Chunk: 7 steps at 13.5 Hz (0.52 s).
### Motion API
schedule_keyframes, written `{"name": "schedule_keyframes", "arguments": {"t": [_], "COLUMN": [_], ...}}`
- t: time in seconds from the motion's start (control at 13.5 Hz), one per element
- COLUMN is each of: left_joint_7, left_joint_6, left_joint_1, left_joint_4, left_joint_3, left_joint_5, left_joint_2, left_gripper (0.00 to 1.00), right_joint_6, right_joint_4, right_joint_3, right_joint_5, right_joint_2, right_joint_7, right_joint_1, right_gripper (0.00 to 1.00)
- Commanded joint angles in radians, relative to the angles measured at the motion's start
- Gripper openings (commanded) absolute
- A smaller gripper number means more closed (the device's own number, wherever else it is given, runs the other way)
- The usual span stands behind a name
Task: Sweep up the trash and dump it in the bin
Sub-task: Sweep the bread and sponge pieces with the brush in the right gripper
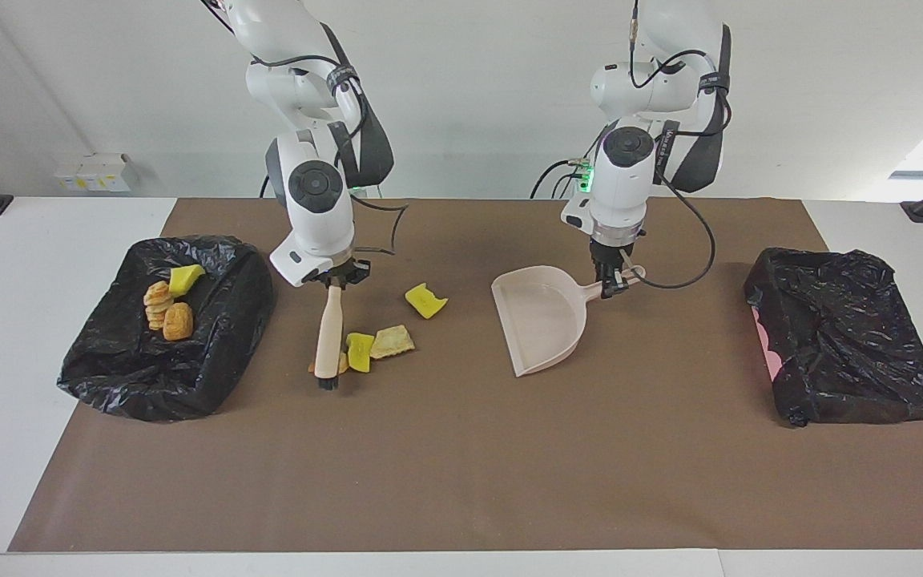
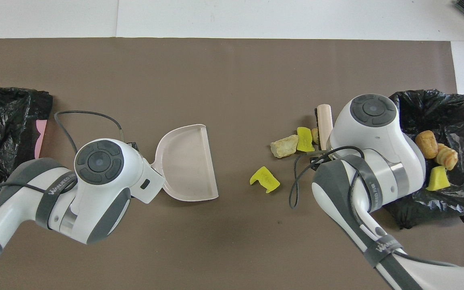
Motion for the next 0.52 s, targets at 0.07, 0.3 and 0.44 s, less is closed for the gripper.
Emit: {"name": "schedule_keyframes", "arguments": {"t": [0.07,0.3,0.44], "left_joint_7": [-0.095,-0.097,-0.098], "left_joint_6": [0.086,0.089,0.088], "left_joint_1": [-0.068,-0.068,-0.068], "left_joint_4": [-0.054,-0.059,-0.066], "left_joint_3": [0.005,0.003,0.003], "left_joint_5": [-0.017,-0.017,-0.017], "left_joint_2": [0.016,0.016,0.011], "left_gripper": [0.0,0.0,0.0], "right_joint_6": [0.004,0.084,0.157], "right_joint_4": [0.04,-0.02,-0.073], "right_joint_3": [-0.002,-0.002,-0.002], "right_joint_5": [-0.018,-0.064,-0.075], "right_joint_2": [0.019,0.022,0.033], "right_joint_7": [-0.087,-0.164,-0.17], "right_joint_1": [-0.078,-0.128,-0.135], "right_gripper": [0.0,0.0,0.0]}}
